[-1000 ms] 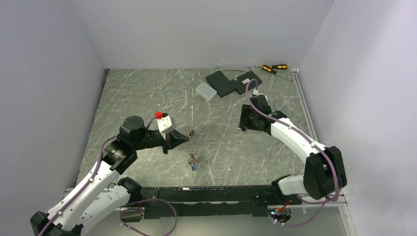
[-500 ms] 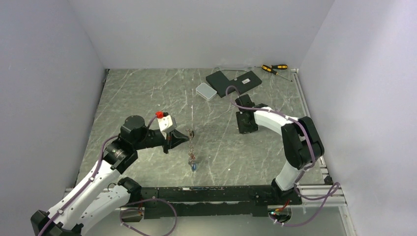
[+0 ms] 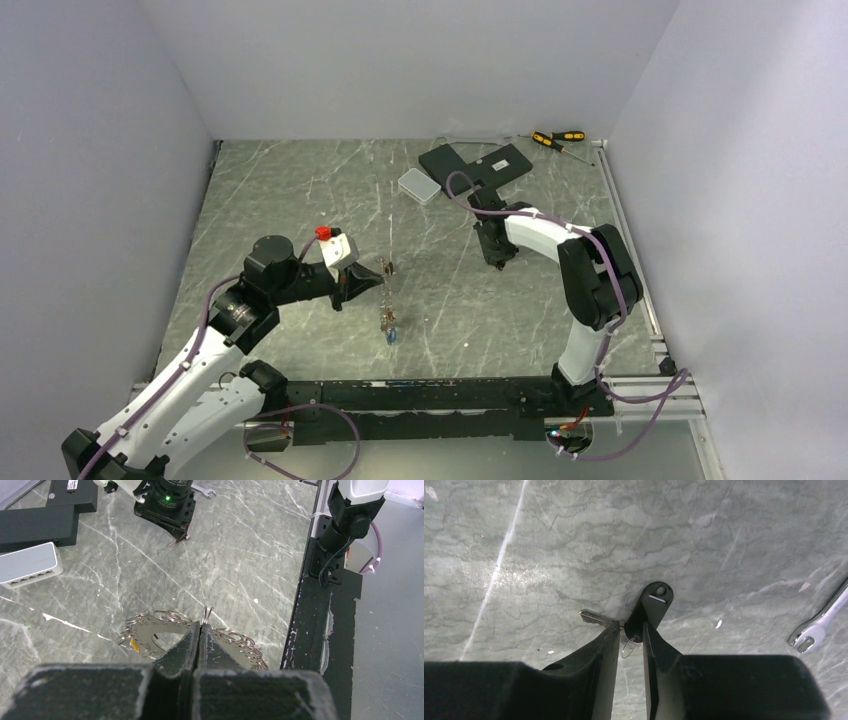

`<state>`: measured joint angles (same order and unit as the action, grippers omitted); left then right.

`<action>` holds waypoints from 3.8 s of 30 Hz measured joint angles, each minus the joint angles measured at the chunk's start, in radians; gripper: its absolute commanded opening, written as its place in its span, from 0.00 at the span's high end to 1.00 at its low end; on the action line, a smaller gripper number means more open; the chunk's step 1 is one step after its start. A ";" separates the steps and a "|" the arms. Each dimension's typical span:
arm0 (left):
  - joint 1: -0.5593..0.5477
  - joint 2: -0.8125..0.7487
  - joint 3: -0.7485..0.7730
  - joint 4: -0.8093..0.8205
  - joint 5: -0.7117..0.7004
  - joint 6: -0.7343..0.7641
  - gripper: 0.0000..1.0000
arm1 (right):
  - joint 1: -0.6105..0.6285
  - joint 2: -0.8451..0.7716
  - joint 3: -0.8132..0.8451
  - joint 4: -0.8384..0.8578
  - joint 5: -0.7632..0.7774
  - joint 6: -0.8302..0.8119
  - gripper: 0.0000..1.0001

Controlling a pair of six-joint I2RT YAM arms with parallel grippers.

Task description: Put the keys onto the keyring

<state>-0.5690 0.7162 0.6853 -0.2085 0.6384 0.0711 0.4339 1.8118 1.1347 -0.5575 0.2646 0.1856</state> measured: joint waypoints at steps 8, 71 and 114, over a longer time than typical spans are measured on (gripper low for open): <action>0.000 0.001 0.000 0.000 0.000 0.000 1.00 | 0.023 -0.007 0.001 -0.055 0.042 0.024 0.63; 0.000 -0.019 0.000 0.000 0.000 0.000 1.00 | 0.032 -0.087 -0.103 -0.065 0.102 0.246 0.88; 0.000 -0.018 0.000 0.000 -0.011 0.016 1.00 | 0.032 -0.131 -0.151 -0.050 0.123 0.221 1.00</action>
<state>-0.5694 0.6979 0.6853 -0.2089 0.6277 0.0868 0.4664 1.6810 0.9840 -0.6079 0.3878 0.4068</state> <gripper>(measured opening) 0.013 0.049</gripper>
